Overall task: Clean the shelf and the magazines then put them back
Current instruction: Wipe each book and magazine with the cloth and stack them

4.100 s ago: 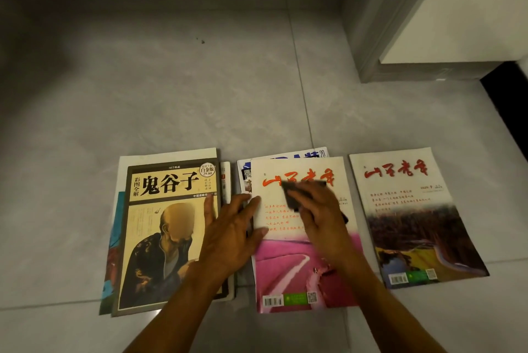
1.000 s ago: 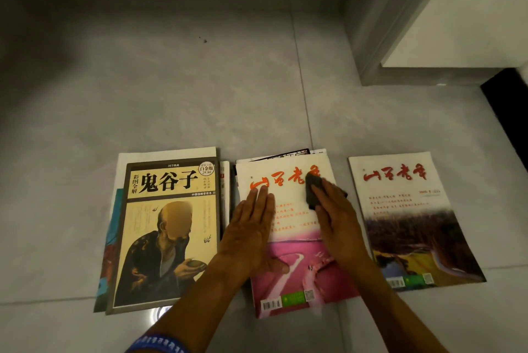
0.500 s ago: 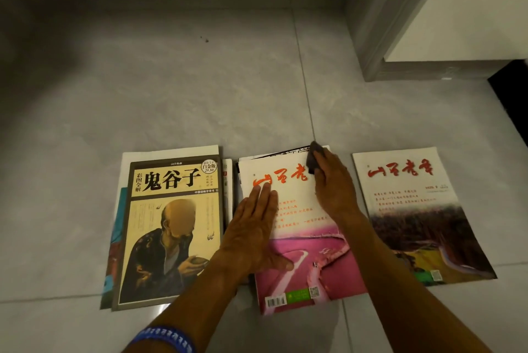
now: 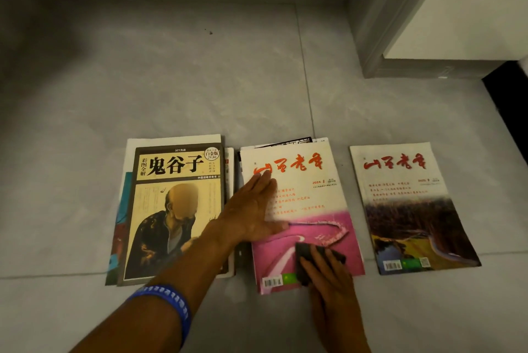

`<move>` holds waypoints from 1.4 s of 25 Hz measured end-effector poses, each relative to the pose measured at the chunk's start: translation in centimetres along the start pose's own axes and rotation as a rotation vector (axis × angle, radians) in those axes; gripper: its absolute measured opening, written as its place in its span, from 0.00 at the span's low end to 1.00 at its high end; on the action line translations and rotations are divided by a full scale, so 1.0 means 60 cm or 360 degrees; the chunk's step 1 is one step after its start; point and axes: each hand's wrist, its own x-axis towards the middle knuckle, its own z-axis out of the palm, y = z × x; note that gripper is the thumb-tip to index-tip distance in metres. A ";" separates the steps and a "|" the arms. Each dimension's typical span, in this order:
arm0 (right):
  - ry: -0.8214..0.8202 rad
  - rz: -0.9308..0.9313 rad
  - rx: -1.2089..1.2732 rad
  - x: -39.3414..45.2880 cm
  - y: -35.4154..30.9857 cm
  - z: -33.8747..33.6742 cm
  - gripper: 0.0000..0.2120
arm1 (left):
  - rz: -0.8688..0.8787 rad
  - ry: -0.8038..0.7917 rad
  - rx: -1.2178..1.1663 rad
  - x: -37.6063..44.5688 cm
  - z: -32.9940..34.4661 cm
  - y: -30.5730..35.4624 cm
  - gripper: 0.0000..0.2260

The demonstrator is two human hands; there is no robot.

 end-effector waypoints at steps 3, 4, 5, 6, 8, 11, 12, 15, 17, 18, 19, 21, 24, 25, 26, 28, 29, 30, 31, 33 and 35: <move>-0.0021 -0.0333 -0.0230 0.032 -0.062 0.061 0.25 | -0.0043 -0.0083 -0.0280 -0.002 -0.042 0.004 0.30; -0.0086 -0.0378 -0.0228 0.052 -0.074 0.058 0.25 | -0.0047 -0.0083 -0.0363 -0.004 -0.051 0.005 0.28; -0.0178 -0.0401 -0.0189 0.072 -0.081 0.049 0.26 | -0.0048 -0.0077 -0.0425 -0.007 -0.056 0.005 0.27; -0.0278 -0.0422 -0.0151 0.091 -0.088 0.033 0.28 | -0.0048 -0.0078 -0.0461 -0.011 -0.059 0.006 0.27; -0.0463 -0.0383 -0.0103 0.130 -0.098 -0.002 0.36 | -0.0054 -0.0099 -0.0540 -0.018 -0.056 0.006 0.26; -0.0370 -0.0147 0.0084 0.212 -0.083 -0.008 0.31 | -0.0150 0.0346 -0.1194 -0.021 -0.046 -0.001 0.20; -0.0302 -0.0034 0.0081 0.252 -0.075 -0.005 0.28 | -0.0239 0.0723 -0.1372 -0.026 -0.040 -0.007 0.17; -0.0182 0.0048 -0.0008 0.364 -0.058 -0.006 0.27 | -0.0435 0.1102 -0.1068 -0.042 -0.024 -0.021 0.13; -0.0215 -0.0001 0.0026 0.399 -0.048 -0.009 0.25 | -0.0416 0.0813 -0.0539 -0.056 -0.003 -0.003 0.17; -0.0192 0.0010 0.0027 0.400 -0.039 -0.009 0.23 | -0.0439 0.0686 -0.0317 -0.058 0.008 0.008 0.20; -0.0136 0.0055 0.0010 0.391 -0.029 -0.009 0.22 | -0.0485 0.0592 -0.0159 -0.056 0.021 0.020 0.24; 0.0003 0.0160 -0.0046 0.343 -0.009 -0.007 0.21 | -0.0572 0.0503 -0.0006 -0.050 0.045 0.035 0.32; 0.0034 0.0242 -0.0072 0.230 0.011 -0.006 0.29 | -0.0611 0.0596 -0.0217 -0.040 0.066 0.043 0.31; -0.0012 0.0235 -0.0106 0.194 0.011 -0.008 0.31 | -0.0663 0.0611 -0.0422 -0.041 0.062 0.046 0.30; -0.0039 0.0223 -0.0134 0.161 0.007 -0.011 0.31 | -0.0713 0.0583 -0.0539 -0.045 0.060 0.048 0.29; -0.0043 0.0180 -0.0180 0.119 -0.002 -0.011 0.28 | -0.0691 0.0503 -0.0425 -0.055 0.060 0.054 0.37; -0.0055 0.0188 -0.0234 0.111 -0.007 -0.009 0.30 | -0.0638 0.0521 -0.0389 -0.060 0.059 0.062 0.39; -0.0107 0.0217 -0.0269 0.110 -0.012 -0.006 0.33 | -0.0544 0.0593 -0.0500 -0.067 0.057 0.073 0.38; -0.0143 0.0289 -0.0227 0.115 -0.019 -0.007 0.36 | -0.0470 0.0677 -0.0793 -0.072 0.055 0.085 0.36; -0.0016 0.0594 0.0216 0.140 -0.038 -0.030 0.30 | -0.0483 0.0862 -0.1403 -0.076 0.050 0.104 0.36; 0.0268 0.0767 0.0776 0.175 -0.065 -0.074 0.17 | -0.0547 0.0991 -0.1589 -0.076 0.036 0.107 0.29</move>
